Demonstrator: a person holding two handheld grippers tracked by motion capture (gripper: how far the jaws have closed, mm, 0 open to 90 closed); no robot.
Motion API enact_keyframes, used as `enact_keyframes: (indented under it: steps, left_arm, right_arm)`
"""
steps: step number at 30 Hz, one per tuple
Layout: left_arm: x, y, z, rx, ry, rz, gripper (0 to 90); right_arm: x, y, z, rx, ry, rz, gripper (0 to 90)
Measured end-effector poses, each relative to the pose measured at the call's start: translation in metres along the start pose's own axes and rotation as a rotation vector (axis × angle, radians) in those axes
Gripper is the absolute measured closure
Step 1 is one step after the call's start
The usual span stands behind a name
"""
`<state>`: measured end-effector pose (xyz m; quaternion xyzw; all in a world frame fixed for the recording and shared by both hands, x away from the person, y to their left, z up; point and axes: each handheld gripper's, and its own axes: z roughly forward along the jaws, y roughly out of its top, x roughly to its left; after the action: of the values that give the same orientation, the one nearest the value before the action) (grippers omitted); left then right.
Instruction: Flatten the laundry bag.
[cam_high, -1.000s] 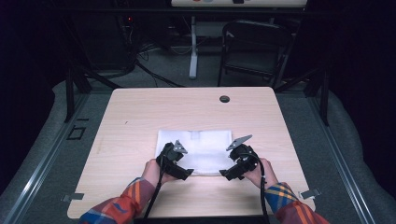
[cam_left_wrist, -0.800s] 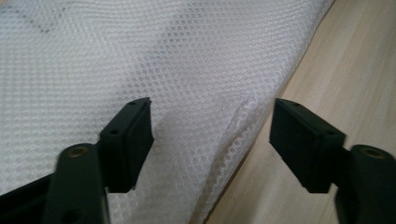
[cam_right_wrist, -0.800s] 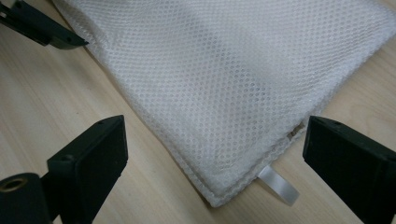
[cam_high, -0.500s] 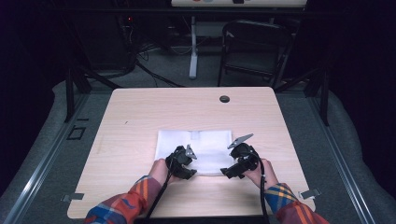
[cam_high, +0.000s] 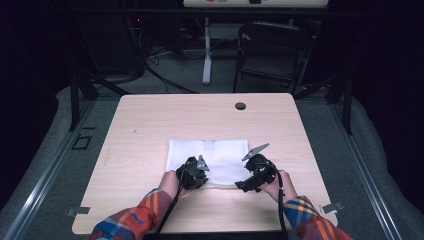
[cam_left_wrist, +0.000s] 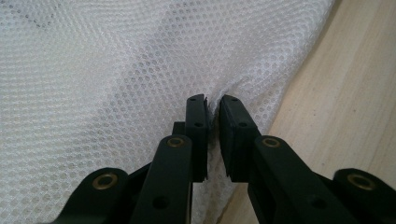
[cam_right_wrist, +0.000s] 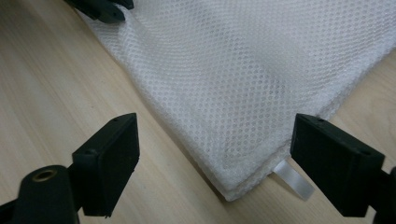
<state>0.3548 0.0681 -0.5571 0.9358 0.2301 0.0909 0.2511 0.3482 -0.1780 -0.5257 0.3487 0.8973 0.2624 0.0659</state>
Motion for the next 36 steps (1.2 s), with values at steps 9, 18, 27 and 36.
enact_keyframes:
  steps: [9,18,27,36]
  left_arm:
    - [0.001,0.001,-0.004,-0.022,0.018,-0.013,83.6]
    - [0.001,0.002,-0.007,-0.047,0.032,-0.022,83.7]
    - [0.002,0.005,-0.015,-0.088,0.049,-0.033,85.2]
    - [0.002,0.007,-0.017,-0.111,0.047,-0.045,85.1]
  right_arm:
    - [0.016,0.004,-0.004,-0.027,0.031,-0.045,33.1]
    - [0.032,0.005,-0.001,-0.032,0.048,-0.113,70.1]
    - [0.047,0.008,0.018,-0.015,0.015,-0.168,90.0]
    - [0.043,0.009,0.035,-0.013,-0.053,-0.174,90.0]
